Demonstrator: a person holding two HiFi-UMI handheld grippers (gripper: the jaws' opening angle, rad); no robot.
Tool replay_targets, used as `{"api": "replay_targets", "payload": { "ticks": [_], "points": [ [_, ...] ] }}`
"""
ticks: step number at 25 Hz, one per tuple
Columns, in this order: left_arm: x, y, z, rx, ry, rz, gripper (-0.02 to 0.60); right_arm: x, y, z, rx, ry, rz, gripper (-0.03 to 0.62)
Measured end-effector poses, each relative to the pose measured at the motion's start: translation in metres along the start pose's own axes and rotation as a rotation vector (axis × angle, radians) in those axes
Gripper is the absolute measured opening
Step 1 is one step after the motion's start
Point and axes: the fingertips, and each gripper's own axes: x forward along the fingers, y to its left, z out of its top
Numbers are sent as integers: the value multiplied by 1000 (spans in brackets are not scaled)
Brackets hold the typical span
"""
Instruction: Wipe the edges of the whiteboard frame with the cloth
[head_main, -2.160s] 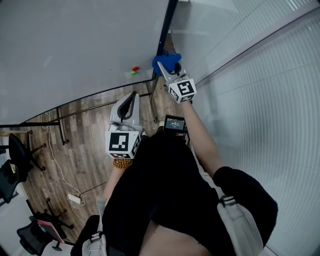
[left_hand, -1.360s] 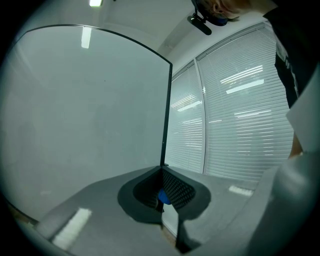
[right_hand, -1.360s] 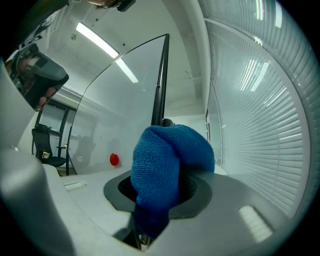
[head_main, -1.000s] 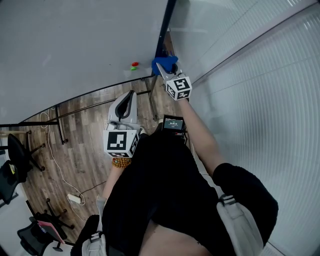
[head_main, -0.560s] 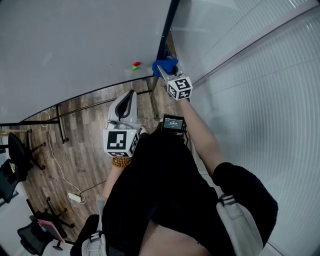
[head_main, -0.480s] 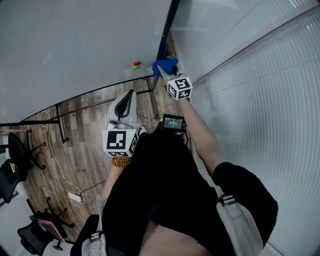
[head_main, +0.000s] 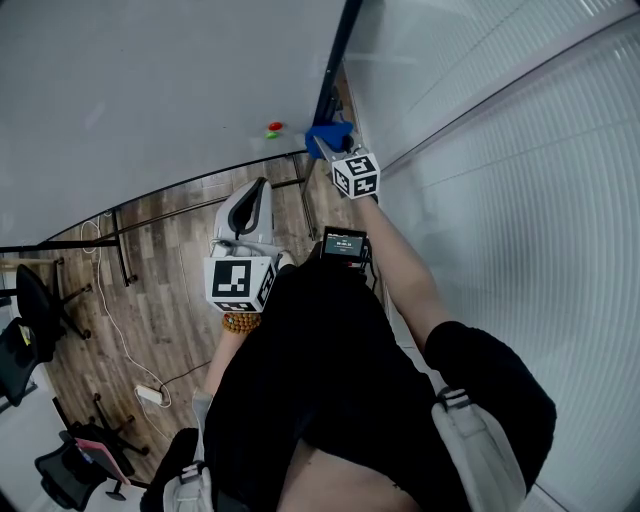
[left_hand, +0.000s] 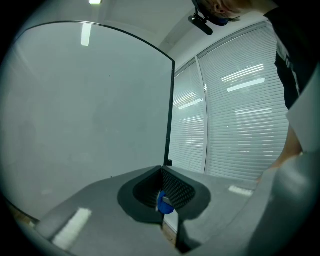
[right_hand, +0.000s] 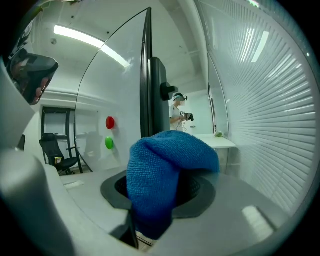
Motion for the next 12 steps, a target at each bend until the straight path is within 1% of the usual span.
{"api": "replay_targets", "payload": {
  "ticks": [7,12],
  "points": [
    [-1,0,0,-4,-4,1,2,11,-3,-30,5,119,-27,169],
    [-3,2,-3,-11,0,12,2,19,-6,-57,-2,232,-30,171]
  ]
}}
